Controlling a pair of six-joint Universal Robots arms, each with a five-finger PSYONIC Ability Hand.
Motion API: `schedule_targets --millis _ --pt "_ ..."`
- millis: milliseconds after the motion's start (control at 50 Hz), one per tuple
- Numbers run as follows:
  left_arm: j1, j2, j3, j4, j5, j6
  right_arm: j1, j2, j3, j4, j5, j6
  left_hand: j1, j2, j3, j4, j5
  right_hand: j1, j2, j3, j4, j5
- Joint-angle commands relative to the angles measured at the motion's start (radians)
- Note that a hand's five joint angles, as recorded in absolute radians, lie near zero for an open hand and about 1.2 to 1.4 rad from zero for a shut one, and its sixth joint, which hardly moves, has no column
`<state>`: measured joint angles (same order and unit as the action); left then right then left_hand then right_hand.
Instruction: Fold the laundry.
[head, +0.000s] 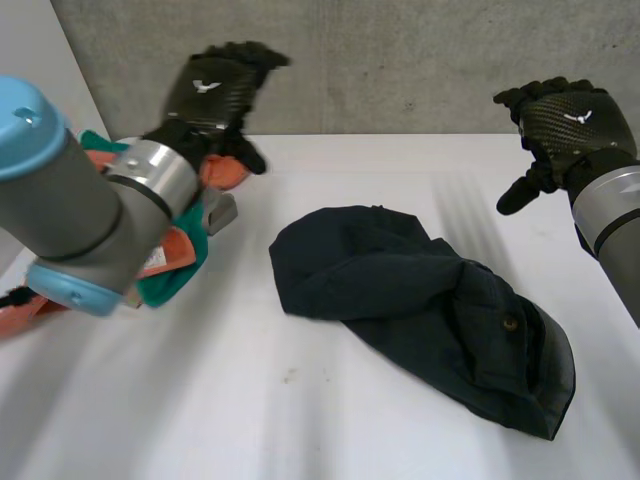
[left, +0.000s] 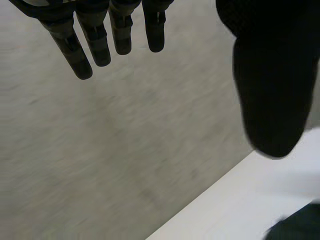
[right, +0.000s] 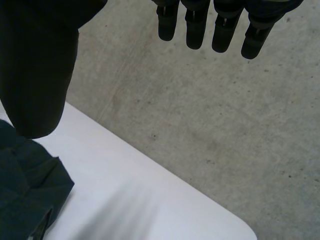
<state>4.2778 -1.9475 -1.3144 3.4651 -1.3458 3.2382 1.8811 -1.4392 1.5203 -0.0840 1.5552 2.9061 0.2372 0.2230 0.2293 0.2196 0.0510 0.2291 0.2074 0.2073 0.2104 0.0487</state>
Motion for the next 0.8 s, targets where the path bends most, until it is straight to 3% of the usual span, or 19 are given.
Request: schedule_targets --millis 20,120,280,380,400,460,580,680,800 --pt "0.142 -0.292 0.165 -0.017 -0.044 0.303 0.001 0.037 0.008 0.003 0.002 -0.021 -0.041 -0.027 -0.033 -0.024 -0.03 -0.055 -0.033 -0.033 -0.036 -0.049" --pt "0.184 -0.511 0.35 -0.046 -0.058 0.474 0.003 0.068 0.009 0.004 0.002 -0.041 -0.047 -0.033 -0.039 -0.03 -0.035 -0.055 -0.033 -0.033 -0.036 -0.049" --pt "0.238 -0.718 0.561 -0.119 -0.003 0.486 0.001 0.08 0.012 0.0 0.002 -0.045 -0.021 -0.007 -0.013 -0.003 -0.009 -0.055 -0.033 -0.033 -0.036 -0.049" --pt "0.243 -0.769 0.618 -0.129 0.007 0.486 0.001 0.12 0.014 0.0 0.002 -0.047 0.334 0.348 0.342 0.351 0.345 -0.055 -0.033 -0.033 -0.036 -0.049" --pt "0.25 -0.79 0.635 -0.126 0.008 0.489 0.001 0.128 0.014 0.0 0.002 -0.048 0.634 0.648 0.642 0.651 0.646 -0.055 -0.033 -0.033 -0.036 -0.049" --pt "0.255 -0.803 0.652 -0.124 -0.007 0.491 0.003 0.134 0.014 -0.002 0.002 -0.051 1.157 1.171 1.165 1.174 1.169 -0.055 -0.033 -0.033 -0.036 -0.049" --pt "0.293 -0.818 0.701 -0.098 -0.084 0.521 0.004 0.145 0.014 0.0 0.002 -0.053 1.159 1.173 1.167 1.177 1.171 -0.055 -0.033 -0.033 -0.036 -0.049" --pt "0.356 -0.832 0.747 -0.069 -0.212 0.673 0.004 0.145 0.014 0.0 0.002 -0.053 1.159 1.173 1.167 1.177 1.171 -0.055 -0.033 -0.033 -0.036 -0.049" --pt "0.376 -0.821 0.735 -0.037 -0.268 0.724 0.007 0.145 0.014 0.0 0.002 -0.053 1.159 1.173 1.167 1.177 1.171 -0.055 -0.033 -0.033 -0.036 -0.049"
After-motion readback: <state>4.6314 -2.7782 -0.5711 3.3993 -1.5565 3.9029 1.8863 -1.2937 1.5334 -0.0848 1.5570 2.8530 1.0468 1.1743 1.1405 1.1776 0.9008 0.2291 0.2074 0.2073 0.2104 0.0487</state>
